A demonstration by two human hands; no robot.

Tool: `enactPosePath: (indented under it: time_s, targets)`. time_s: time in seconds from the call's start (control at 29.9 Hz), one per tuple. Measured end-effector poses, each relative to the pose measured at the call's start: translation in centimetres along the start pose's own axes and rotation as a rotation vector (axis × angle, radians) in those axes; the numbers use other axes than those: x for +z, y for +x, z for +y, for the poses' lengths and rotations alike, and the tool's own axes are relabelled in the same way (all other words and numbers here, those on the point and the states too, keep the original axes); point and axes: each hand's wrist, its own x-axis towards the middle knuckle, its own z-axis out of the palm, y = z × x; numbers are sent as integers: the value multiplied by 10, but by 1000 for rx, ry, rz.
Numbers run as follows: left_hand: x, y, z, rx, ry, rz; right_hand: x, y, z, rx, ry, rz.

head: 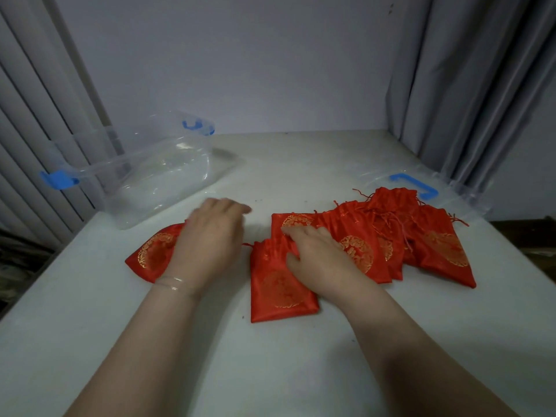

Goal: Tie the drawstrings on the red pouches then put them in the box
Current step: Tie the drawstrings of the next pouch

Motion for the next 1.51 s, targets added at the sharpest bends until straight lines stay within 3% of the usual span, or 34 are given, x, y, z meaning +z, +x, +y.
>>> enactPosePath:
  time_s: [0.1,0.17,0.3,0.57,0.74,0.9,1.14,1.34,1.4,1.51]
  targets:
    - [16,-3,13,-32,64,-357,0,2,2,17,-8,1]
    - [22,-4,16,-79,77,-427,1,3,3,28,-40,-22]
    - [22,-5,18,-49,52,-382,1,5,3,52,-76,-37]
    - [4,-5,24,-95,-391,-183,-3,7,9,93,178,56]
    - [-1,-4,25,-145,-445,-148,-9,6,11,75,420,167]
    - [-3,-4,21,-181,-505,-123,-14,5,15,36,452,296]
    - [-11,-4,14,-285,-513,-19,-18,10,24,75,467,297]
    - [-15,1,11,-412,-1137,-67,-24,11,26,62,589,390]
    - [-21,0,14,-367,-1446,-113,-30,9,24,79,696,437]
    - [-28,-3,15,-251,-1656,-161,-37,7,23,130,837,517]
